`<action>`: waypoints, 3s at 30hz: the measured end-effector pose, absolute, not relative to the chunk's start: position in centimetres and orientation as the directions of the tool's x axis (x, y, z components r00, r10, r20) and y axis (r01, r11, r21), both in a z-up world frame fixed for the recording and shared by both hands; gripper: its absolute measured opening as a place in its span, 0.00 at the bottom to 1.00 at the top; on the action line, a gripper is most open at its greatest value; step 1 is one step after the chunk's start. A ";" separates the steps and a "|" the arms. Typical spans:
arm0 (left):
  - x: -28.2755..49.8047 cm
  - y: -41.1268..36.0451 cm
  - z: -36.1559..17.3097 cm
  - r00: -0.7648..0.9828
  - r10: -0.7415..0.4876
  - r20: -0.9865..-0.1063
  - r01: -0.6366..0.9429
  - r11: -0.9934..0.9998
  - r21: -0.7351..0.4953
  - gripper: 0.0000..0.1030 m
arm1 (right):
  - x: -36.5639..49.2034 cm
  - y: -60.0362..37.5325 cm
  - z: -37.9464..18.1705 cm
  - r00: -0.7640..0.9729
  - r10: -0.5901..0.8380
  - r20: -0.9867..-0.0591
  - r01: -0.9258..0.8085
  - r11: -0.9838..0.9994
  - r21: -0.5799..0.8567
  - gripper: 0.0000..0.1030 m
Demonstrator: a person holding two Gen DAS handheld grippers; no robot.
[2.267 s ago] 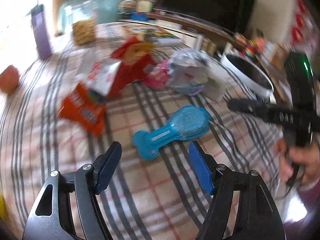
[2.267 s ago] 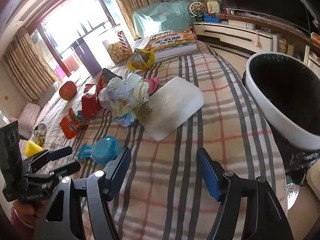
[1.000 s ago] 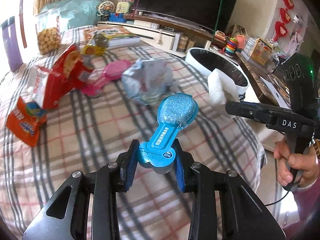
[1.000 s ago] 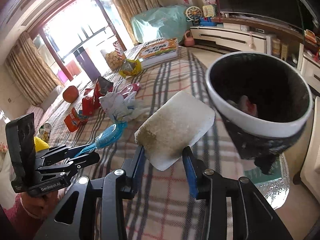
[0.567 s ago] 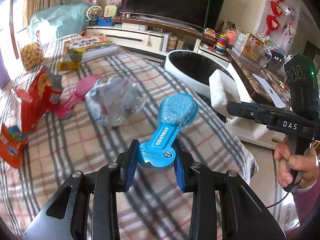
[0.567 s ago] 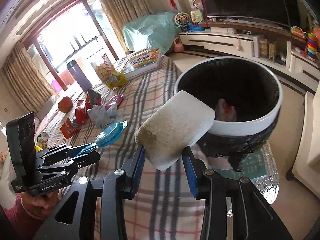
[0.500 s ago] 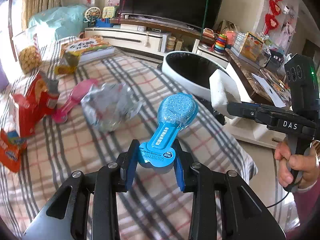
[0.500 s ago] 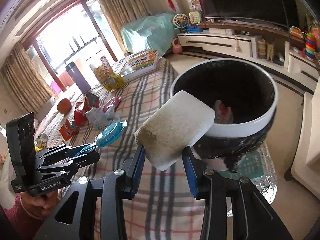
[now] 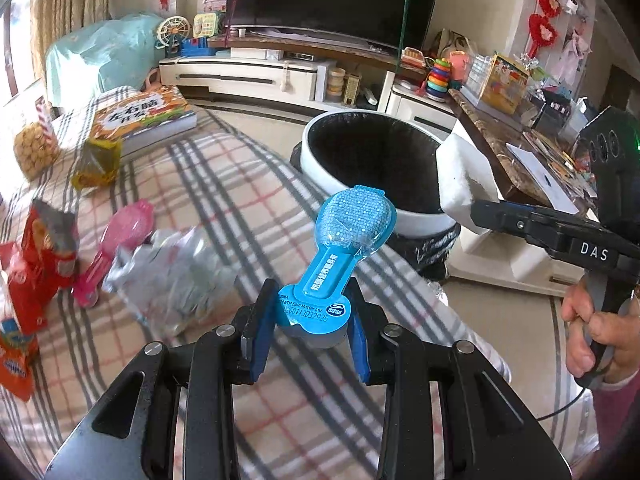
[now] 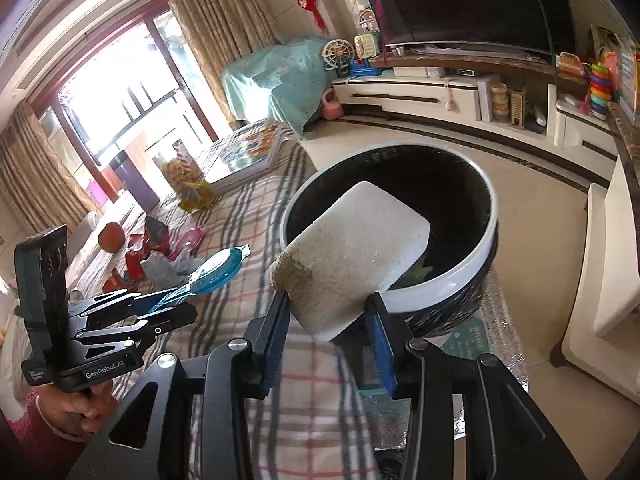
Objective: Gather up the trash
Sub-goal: 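Carry the scoop and sponge over the bin and open both tools, then move both tools back over the table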
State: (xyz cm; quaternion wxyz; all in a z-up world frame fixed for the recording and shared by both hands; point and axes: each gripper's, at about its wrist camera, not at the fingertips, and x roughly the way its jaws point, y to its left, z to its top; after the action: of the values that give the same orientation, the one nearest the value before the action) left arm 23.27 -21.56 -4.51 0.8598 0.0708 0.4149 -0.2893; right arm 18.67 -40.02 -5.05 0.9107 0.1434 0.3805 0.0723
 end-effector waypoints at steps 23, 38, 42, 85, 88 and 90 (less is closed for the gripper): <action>28.6 -29.0 -3.3 0.501 -0.384 -0.775 0.576 0.817 -0.033 0.31 | 23.0 -45.0 -5.9 0.658 0.219 -0.720 0.010 0.954 0.300 0.39; 30.6 -31.3 -4.3 0.476 -0.376 -0.795 0.578 0.815 -0.039 0.33 | 25.0 -46.3 -6.4 0.628 0.198 -0.752 0.010 0.965 0.261 0.42; 30.8 -31.6 -4.4 0.468 -0.372 -0.802 0.578 0.815 -0.040 0.35 | 25.3 -46.5 -6.2 0.627 0.192 -0.755 0.013 0.966 0.257 0.45; 18.1 -7.2 -7.0 0.597 -0.325 -0.734 0.300 0.938 -0.171 0.70 | 18.9 -32.8 -8.3 0.620 0.355 -0.700 -0.064 0.912 0.406 0.84; 18.1 -5.1 -7.6 0.602 -0.293 -0.743 0.249 0.953 -0.174 0.70 | 18.8 -31.1 -8.4 0.610 0.366 -0.703 -0.097 0.915 0.392 0.84; 18.0 -3.5 -8.0 0.605 -0.276 -0.747 0.214 0.960 -0.182 0.70 | 18.8 -30.0 -8.3 0.605 0.371 -0.705 -0.121 0.917 0.379 0.84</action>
State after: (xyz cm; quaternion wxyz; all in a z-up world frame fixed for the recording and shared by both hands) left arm 18.01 -3.52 -8.03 0.8950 -0.0368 0.4228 -0.1371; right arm 18.83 -29.99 -8.30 0.8835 0.1482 0.4221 0.1392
